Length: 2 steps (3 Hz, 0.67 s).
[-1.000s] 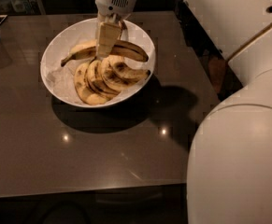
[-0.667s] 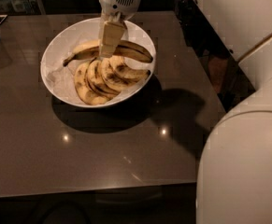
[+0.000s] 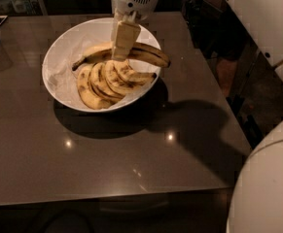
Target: Pick banana from white bowl
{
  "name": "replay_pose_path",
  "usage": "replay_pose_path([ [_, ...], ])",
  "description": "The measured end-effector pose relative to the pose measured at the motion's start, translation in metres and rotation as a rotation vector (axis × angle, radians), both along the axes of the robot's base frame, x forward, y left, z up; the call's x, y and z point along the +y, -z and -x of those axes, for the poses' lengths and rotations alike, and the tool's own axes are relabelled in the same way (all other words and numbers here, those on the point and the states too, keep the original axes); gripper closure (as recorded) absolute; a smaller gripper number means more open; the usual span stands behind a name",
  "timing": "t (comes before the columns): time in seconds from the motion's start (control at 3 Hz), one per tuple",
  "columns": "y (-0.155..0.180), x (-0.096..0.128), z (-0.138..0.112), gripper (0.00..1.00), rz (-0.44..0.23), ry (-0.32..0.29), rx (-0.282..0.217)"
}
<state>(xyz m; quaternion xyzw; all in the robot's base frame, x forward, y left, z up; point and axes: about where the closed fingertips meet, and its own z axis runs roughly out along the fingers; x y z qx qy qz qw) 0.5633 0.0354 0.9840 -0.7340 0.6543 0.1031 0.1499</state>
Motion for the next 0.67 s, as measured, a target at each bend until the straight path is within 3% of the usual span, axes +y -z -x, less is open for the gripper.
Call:
replay_pose_path([
  [0.33, -0.0087, -0.0240, 0.0226, 1.00, 0.014, 0.058, 0.012],
  [0.67, -0.0092, -0.0224, 0.0214, 1.00, 0.008, 0.060, 0.006],
])
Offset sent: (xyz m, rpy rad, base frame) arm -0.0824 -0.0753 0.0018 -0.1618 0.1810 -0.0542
